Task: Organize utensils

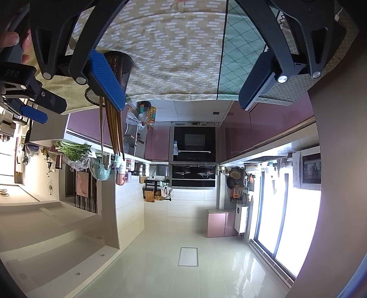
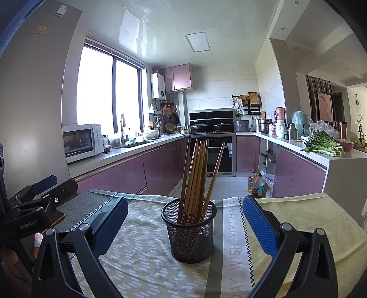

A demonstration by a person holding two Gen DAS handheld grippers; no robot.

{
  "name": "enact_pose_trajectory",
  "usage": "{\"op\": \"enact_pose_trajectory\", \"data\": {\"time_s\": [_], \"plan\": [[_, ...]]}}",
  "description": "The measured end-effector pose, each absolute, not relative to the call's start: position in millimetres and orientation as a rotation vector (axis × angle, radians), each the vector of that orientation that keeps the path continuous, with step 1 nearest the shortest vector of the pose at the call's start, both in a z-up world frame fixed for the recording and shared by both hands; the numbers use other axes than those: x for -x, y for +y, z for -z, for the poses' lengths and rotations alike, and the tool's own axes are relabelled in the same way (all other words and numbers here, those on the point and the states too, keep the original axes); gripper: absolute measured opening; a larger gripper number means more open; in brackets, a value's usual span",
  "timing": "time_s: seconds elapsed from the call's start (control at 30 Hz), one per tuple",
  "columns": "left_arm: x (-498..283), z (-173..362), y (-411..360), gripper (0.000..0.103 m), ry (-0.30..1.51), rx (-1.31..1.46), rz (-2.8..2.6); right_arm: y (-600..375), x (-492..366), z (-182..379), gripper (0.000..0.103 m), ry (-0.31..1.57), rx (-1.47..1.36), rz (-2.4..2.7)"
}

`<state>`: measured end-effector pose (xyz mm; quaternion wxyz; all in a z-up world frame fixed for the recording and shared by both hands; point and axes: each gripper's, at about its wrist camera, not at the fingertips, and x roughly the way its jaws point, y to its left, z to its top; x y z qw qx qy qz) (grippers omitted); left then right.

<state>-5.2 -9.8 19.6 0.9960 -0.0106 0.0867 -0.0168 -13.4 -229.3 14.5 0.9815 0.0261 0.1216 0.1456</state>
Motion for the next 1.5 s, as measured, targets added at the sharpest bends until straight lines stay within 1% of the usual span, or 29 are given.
{"op": "enact_pose_trajectory", "data": {"time_s": [1.5], "plan": [[6.5,-19.5,-9.6,0.097,0.171,0.020,0.032,-228.3,13.1,-13.9,0.097,0.239,-0.058,-0.283]]}}
